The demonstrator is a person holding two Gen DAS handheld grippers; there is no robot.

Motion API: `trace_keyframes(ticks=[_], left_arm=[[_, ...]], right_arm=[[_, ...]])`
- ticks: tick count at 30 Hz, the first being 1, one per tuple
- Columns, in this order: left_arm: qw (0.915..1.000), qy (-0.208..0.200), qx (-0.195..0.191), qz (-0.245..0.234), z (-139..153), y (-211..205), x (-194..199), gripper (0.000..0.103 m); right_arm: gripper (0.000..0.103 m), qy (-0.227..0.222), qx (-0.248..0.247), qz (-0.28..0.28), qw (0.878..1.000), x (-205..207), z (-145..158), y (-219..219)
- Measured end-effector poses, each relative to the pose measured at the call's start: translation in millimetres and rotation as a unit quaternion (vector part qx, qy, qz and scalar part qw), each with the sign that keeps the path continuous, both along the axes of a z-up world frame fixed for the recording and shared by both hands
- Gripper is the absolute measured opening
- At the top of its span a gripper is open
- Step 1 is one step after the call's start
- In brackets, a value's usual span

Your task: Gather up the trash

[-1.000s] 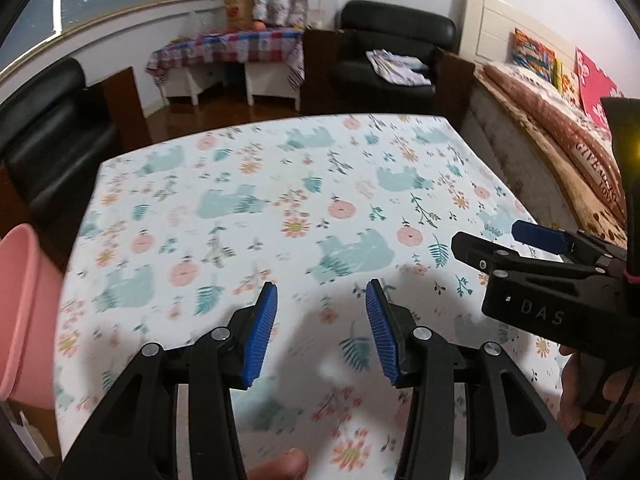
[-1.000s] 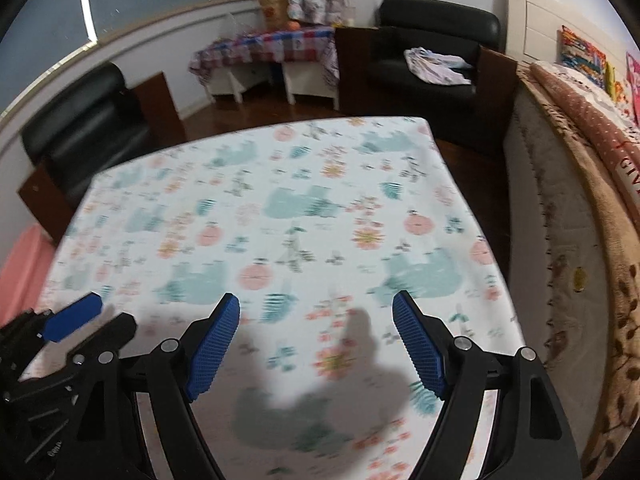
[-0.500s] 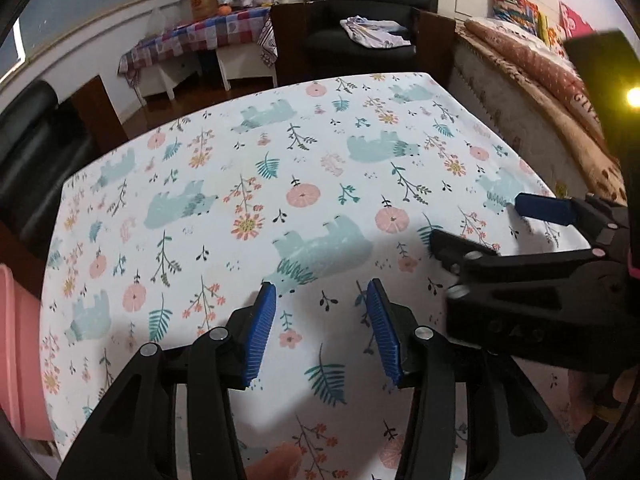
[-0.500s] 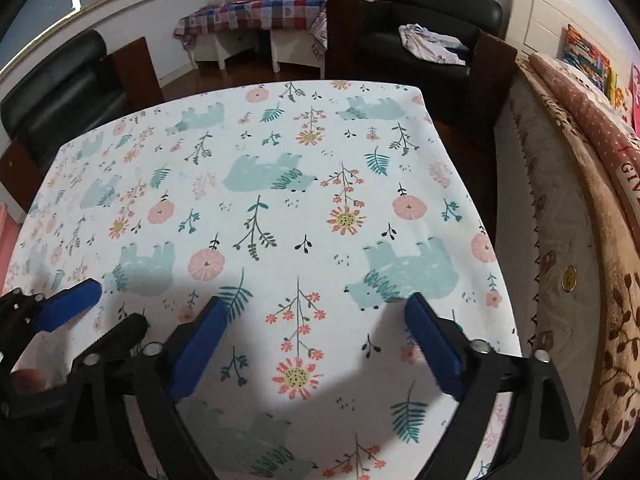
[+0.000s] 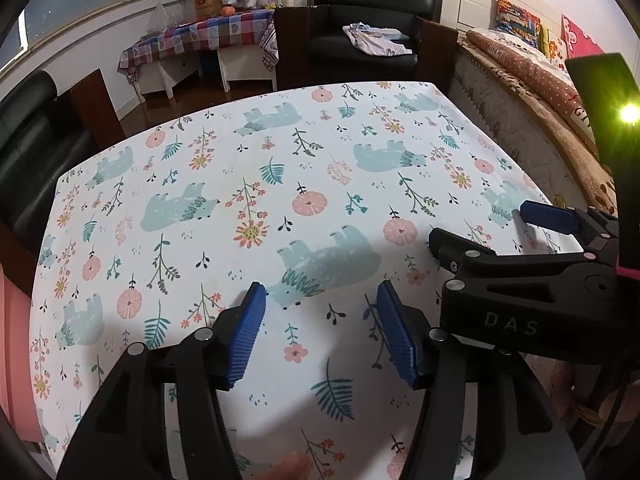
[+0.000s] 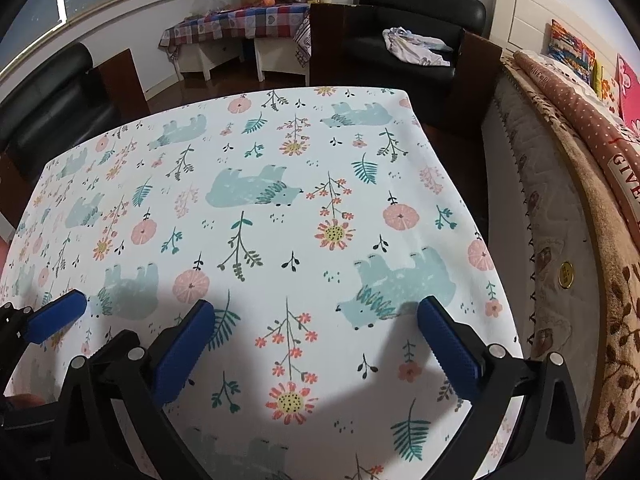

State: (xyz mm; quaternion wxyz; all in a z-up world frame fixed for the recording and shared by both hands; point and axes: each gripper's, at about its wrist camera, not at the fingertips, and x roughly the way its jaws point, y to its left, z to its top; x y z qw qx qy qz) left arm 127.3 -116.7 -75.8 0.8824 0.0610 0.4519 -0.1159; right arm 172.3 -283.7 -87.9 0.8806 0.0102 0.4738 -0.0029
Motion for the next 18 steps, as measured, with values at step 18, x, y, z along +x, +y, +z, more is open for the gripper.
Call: trace_keyframes(ticks=[18], left_arm=[[0.9992, -0.021, 0.021, 0.026, 1.4, -1.5, 4.5, 0.060]], right_arm=[[0.100, -0.012, 0.026, 0.009, 1.000, -2.2, 2.4, -1.6]])
